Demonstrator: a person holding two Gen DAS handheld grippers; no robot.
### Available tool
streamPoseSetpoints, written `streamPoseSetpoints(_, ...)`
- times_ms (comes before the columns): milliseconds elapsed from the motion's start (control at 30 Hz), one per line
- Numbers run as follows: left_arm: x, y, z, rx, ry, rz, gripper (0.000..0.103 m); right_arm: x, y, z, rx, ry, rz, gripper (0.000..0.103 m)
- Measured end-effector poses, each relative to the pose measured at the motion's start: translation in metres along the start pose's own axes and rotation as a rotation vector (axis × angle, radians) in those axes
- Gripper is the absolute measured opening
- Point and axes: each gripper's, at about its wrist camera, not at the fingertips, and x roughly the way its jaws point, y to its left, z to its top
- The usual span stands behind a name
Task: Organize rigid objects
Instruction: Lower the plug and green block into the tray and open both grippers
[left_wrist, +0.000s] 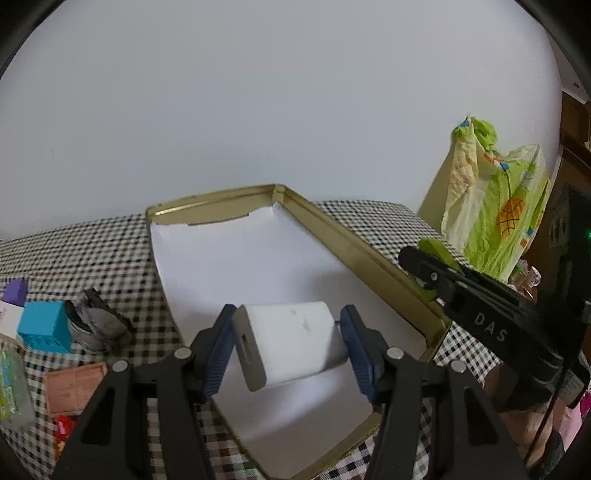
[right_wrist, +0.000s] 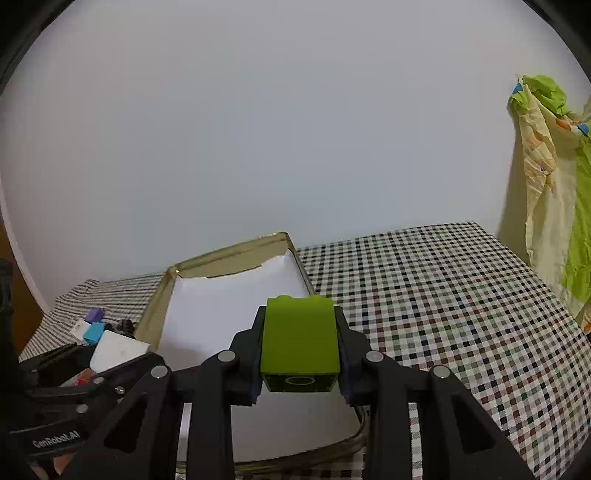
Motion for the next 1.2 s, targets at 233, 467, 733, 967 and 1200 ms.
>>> streamPoseSetpoints(233,0.002,-0.005,-0.001,0.032,-0.015,0.002,0.057,0.007,-0.001,-0.002,0.010,0.012,-0.008,0.034)
streamPoseSetpoints(467,0.014,-0.008,-0.001,0.060,0.001,0.033,0.057,0.015,0.006,-0.004,-0.037,0.035,-0.029,0.034)
streamPoseSetpoints(733,0.028,-0.007,-0.006,0.087,0.036,0.066,0.057,0.022,0.005,-0.006,-0.046,0.059,-0.041,0.034)
streamPoseSetpoints(967,0.030,-0.010,-0.006,0.110,0.031,0.066,0.057,0.028,0.004,-0.006,-0.029,0.075,-0.036,0.034)
streamPoseSetpoints(1200,0.032,-0.009,-0.005,0.110,0.035,0.074,0.057,0.029,0.009,-0.007,-0.041,0.080,-0.033,0.034)
